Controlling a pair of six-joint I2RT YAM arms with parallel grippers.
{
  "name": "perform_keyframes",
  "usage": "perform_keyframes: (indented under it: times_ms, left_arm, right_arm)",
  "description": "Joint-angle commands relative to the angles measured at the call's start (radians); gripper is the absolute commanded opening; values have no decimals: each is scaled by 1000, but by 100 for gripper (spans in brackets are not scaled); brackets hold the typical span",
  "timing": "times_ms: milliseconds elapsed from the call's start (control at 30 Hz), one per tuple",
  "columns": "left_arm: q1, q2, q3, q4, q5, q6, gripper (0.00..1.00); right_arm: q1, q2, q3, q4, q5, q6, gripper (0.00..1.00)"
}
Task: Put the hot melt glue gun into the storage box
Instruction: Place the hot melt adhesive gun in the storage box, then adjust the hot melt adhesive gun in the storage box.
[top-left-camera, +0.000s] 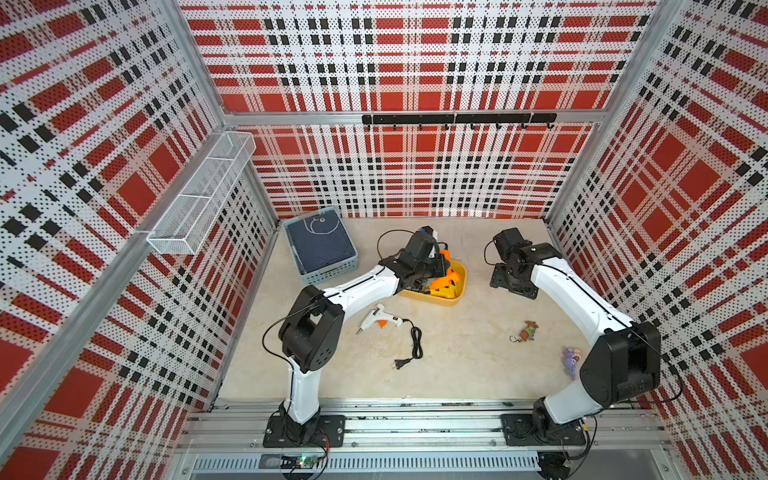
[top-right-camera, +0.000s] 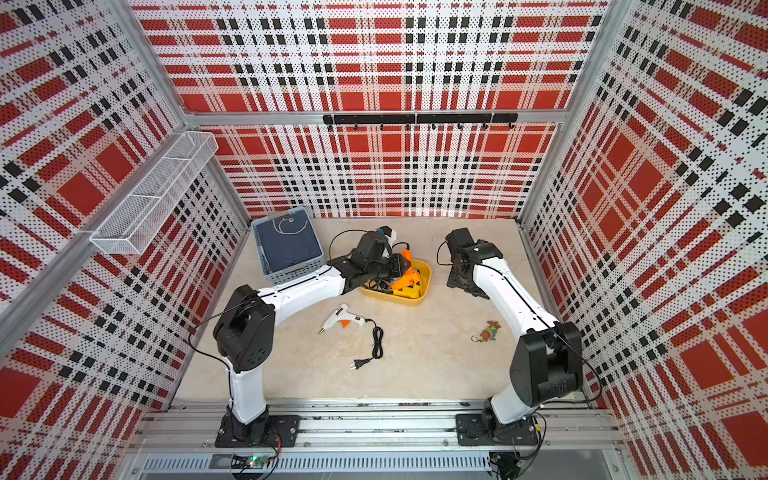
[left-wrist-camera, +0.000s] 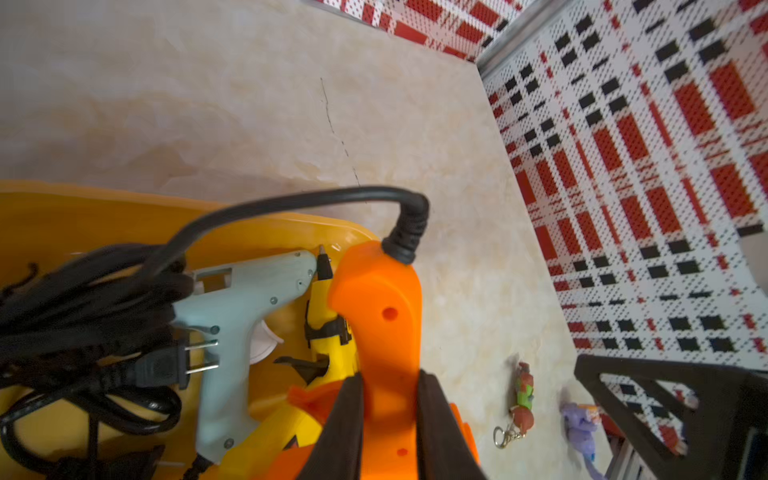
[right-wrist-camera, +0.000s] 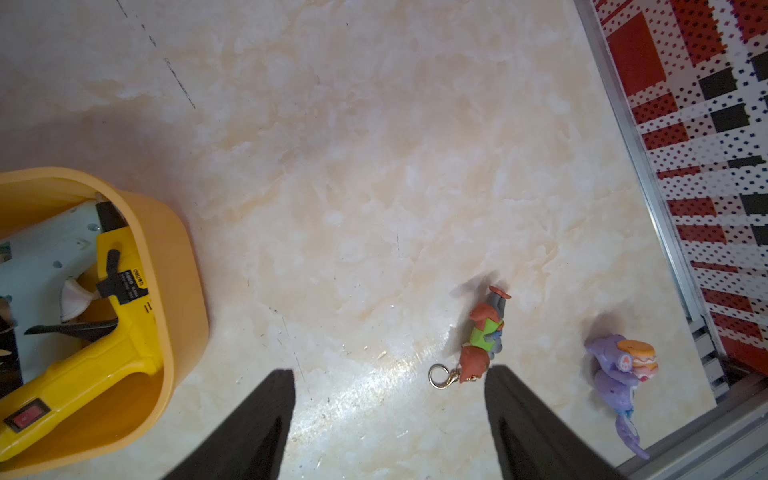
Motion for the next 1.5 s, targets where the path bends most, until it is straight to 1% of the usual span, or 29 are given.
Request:
perform_keyframes:
  times_ms: [0,100,133,200,367,567,600,667,767,900,1000,1067,1167,1200,1233,1333,1467]
  left_arm:
    - [-44,87,128,-206,-4,152,3]
    - [-71,171,237,-331,-25,211,3]
    - [-79,192,263,-360,-30,250,3]
    - [-93,228,289,-408,-37,271,3]
    - [-96,264,269,-436,-57,261,3]
    - [-69,267,274,-435,-99,223,2]
    - [-64,261,277,-435,-102,221,4]
    - [-59,246,295,-434,-95,221,16]
    - [-65,226,336,-432,-67,220,31]
    - [-78,224,381,-433,-19,220,37]
    - [-88,232,400,-431,30,221,44]
    - [-93,244,404,-426,51,220,51]
    - [-96,271,420,-429,49,223,55]
    - [-97,280,430,-435,31,226,59]
    - [-99,292,442,-448,3,237,60]
    - [-100,322,479,-483,-76,267,60]
    - [-102,346,508,-501,-128,294,60]
  right_arm:
    - [-10,-34,-10,3,1,1,80]
    - [-12,-38,-17,3,3,-2,80]
    - [-12,-39,-19,3,3,-2,80]
    - [-13,-41,-25,3,2,-1,80]
    - [-15,-50,-40,7,2,1,80]
    - [-18,-53,-47,8,0,0,80]
    - [-18,-53,-46,7,1,0,80]
    - [-19,-53,-45,6,1,0,80]
    - [-19,-53,-42,8,0,0,80]
    - [-21,-48,-39,8,0,2,80]
    - [-24,-47,-36,8,0,0,80]
    - [-26,-47,-37,8,-1,-2,80]
    - [-29,-47,-34,6,-1,-2,80]
    - [-29,-47,-34,5,-1,-4,80]
    - [-31,-47,-32,4,-3,-6,80]
    - [-31,-46,-31,1,-3,-8,80]
    - [-32,-44,-30,-1,-6,-11,80]
